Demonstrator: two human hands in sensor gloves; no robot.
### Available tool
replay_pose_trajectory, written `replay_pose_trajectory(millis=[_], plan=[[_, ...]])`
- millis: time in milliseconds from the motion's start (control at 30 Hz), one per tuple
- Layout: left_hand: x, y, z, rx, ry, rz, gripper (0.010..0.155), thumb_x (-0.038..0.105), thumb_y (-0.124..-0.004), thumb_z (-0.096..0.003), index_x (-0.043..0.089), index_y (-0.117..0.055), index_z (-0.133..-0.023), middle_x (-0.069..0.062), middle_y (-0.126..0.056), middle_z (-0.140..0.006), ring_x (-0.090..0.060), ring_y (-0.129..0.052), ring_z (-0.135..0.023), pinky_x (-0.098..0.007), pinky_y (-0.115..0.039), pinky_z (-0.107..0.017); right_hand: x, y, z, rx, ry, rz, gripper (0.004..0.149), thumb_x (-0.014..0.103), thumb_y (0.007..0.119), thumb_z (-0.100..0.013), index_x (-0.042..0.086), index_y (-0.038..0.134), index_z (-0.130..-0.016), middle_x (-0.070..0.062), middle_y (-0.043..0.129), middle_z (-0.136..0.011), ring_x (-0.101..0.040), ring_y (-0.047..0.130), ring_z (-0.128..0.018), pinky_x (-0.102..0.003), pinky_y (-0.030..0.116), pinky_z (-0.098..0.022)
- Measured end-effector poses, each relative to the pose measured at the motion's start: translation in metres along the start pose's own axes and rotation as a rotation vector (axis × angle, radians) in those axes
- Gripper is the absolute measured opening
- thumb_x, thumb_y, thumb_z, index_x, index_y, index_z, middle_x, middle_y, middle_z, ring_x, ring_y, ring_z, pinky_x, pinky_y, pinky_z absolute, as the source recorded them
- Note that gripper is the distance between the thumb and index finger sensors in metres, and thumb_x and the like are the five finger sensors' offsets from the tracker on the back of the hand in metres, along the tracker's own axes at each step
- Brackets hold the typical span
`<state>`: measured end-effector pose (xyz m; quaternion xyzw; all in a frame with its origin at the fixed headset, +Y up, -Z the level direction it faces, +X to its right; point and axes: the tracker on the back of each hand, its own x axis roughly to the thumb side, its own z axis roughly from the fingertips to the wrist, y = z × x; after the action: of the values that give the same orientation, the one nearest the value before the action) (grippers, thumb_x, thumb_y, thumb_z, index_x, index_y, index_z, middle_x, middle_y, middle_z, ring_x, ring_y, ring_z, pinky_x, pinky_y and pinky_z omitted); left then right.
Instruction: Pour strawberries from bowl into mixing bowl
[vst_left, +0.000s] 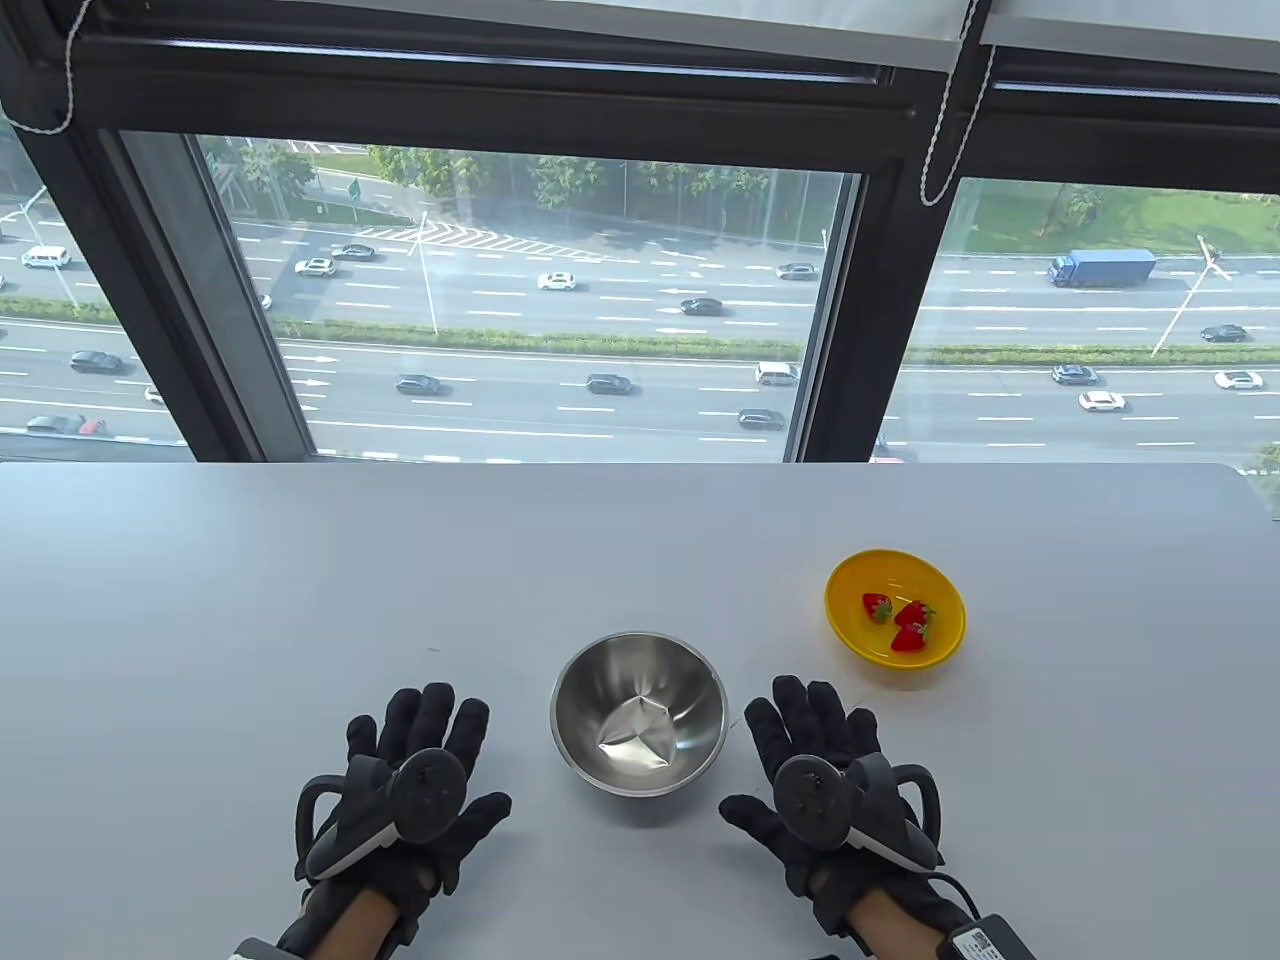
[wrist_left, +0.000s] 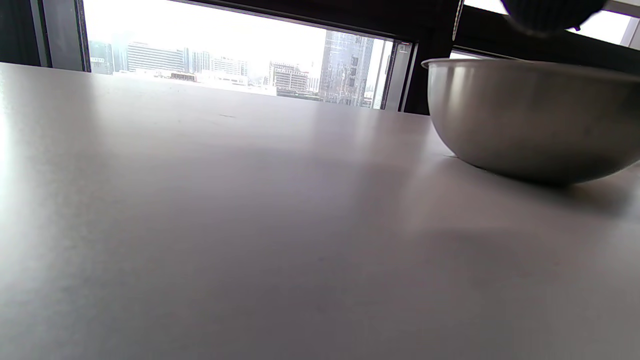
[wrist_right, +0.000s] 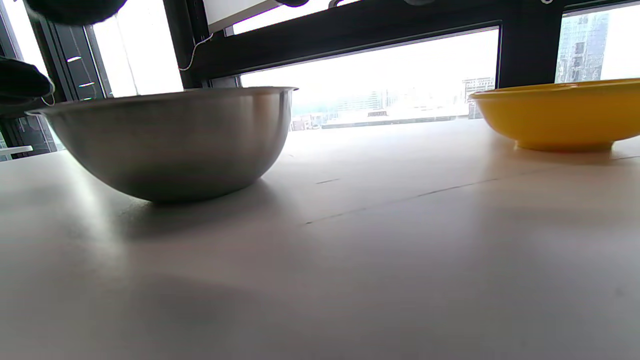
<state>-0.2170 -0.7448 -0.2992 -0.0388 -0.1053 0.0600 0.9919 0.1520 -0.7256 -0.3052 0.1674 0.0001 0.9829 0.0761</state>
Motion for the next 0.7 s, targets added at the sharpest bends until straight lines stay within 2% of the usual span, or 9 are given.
replay_pose_trajectory(millis=[400,700], plan=[[0.001,0.001,0.0,0.006,-0.005,-0.001,0.09,0.07,-0.063,-0.0401,0.031,-0.023,-0.111,-0.007,-0.009,-0.119,-0.043,-0.014,-0.112,-0.073,-0.014,-0.07,-0.039,-0.042,-0.005,-0.081,0.117,-0.068,0.089,0.07,0.063,-0.038,0.027,0.029,-0.108,-0.01,0.011,-0.116,-0.049,0.024,-0.107,-0.074,0.026,-0.07],[0.0,0.002,0.0,0.016,-0.003,0.006,0.09,0.069,-0.063,-0.0401,0.031,-0.023,-0.111,-0.007,-0.009,-0.119,-0.043,-0.014,-0.112,-0.073,-0.014,-0.07,-0.076,-0.055,-0.02,-0.076,0.247,-0.137,0.089,0.07,0.064,-0.038,0.027,0.029,-0.108,-0.01,0.009,-0.115,-0.049,0.023,-0.107,-0.074,0.026,-0.07]])
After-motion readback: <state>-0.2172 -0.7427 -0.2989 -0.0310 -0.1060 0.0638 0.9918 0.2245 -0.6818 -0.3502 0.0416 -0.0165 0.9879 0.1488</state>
